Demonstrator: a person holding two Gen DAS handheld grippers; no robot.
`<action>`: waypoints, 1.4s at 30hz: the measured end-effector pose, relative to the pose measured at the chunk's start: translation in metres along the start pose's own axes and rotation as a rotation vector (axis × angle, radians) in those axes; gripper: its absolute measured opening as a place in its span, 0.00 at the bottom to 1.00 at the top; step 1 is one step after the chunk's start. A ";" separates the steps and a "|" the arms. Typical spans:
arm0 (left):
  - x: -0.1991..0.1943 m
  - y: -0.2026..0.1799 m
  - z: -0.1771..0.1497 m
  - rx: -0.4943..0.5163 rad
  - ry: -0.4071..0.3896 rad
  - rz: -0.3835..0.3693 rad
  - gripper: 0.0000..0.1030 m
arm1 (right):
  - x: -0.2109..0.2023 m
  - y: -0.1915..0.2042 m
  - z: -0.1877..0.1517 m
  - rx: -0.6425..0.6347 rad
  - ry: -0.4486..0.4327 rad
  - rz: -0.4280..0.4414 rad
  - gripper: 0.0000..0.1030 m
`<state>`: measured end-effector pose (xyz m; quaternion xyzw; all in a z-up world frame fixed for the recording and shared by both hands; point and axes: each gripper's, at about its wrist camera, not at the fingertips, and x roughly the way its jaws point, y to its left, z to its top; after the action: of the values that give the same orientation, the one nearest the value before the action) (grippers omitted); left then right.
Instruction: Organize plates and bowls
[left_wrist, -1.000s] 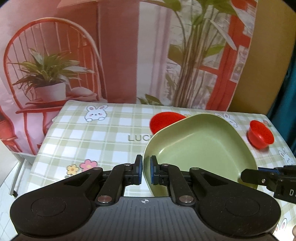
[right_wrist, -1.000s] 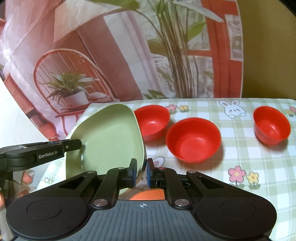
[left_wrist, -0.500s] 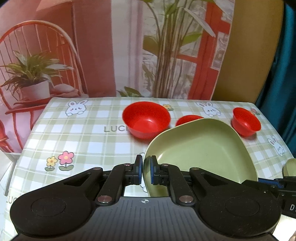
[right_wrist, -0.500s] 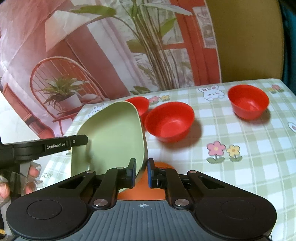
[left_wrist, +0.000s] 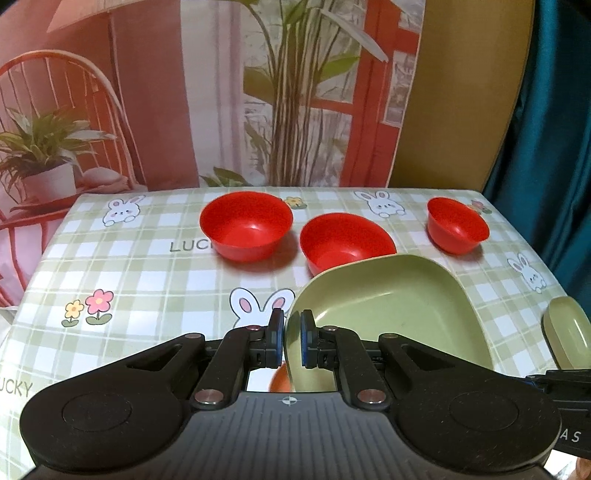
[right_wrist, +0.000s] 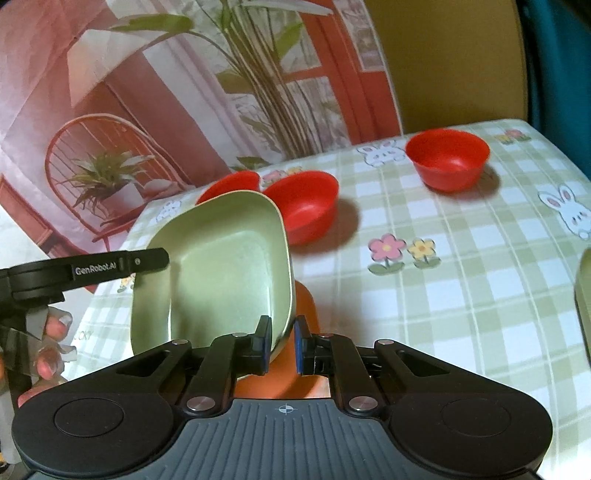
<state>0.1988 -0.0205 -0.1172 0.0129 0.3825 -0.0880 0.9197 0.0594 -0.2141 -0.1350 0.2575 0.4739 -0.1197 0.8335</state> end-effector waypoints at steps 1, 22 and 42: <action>0.000 -0.001 -0.002 0.005 0.000 0.003 0.10 | 0.000 -0.002 -0.002 0.003 0.004 -0.003 0.11; 0.009 0.005 -0.023 -0.015 0.030 0.061 0.10 | 0.019 -0.007 -0.018 0.002 0.055 -0.013 0.10; 0.021 0.005 -0.034 0.000 0.058 0.087 0.11 | 0.033 -0.009 -0.024 -0.010 0.076 -0.031 0.10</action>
<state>0.1902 -0.0153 -0.1563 0.0322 0.4080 -0.0477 0.9112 0.0556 -0.2071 -0.1760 0.2505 0.5099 -0.1202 0.8141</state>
